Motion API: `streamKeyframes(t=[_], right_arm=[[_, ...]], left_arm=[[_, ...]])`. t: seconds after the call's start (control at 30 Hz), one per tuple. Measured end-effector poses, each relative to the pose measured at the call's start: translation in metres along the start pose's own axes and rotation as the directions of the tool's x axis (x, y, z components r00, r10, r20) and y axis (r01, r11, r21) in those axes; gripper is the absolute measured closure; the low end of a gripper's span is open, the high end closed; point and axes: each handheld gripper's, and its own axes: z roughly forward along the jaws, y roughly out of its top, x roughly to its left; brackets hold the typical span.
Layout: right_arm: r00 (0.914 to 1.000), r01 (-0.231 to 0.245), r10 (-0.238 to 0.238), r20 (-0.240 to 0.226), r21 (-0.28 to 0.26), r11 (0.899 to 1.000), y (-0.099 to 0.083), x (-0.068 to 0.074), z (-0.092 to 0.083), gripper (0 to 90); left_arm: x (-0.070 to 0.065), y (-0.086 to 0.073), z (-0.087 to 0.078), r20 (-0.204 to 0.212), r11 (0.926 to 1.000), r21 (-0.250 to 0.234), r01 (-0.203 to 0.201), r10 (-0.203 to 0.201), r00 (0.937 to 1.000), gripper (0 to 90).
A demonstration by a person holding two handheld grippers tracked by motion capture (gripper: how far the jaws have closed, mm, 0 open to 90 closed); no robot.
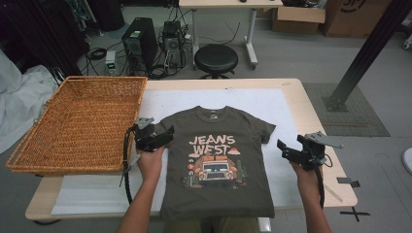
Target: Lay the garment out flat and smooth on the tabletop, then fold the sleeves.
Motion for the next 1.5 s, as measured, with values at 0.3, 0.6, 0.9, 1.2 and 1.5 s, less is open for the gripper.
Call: streamKeyframes(t=[0.3, 0.6, 0.9, 1.2, 1.5], right_arm=[[0.9997, 0.019, -0.019, -0.014, 0.018, 1.0, 0.008, 0.002, 0.006, 15.0], [0.9999, 0.006, -0.006, -0.015, 0.021, 1.0, 0.008, 0.0, 0.005, 15.0], [0.9962, -0.079, 0.077, 0.041, 0.061, 0.995, 0.011, -0.014, 0.017, 16.4], [0.985, -0.173, 0.169, 0.037, 0.202, 0.964, 0.024, -0.014, 0.074, 35.4], [0.995, -0.063, 0.036, 0.093, 0.299, 0.952, 0.019, 0.019, 0.106, 77.1]], left_arm=[[-0.003, 0.008, -0.014, 0.049, 0.9994, -0.017, -0.031, 0.032, 0.9983, 15.1], [-0.005, 0.006, -0.014, 0.027, 0.9984, 0.006, -0.056, 0.056, 0.998, 15.9], [-0.004, 0.007, -0.01, 0.023, 0.9984, 0.014, -0.055, 0.055, 0.9982, 15.8], [0.001, 0.004, -0.004, -0.019, 0.998, 0.056, -0.03, 0.031, 0.9993, 16.8], [0.003, -0.003, 0.0, -0.032, 0.994, 0.105, -0.029, 0.033, 0.999, 19.3]])
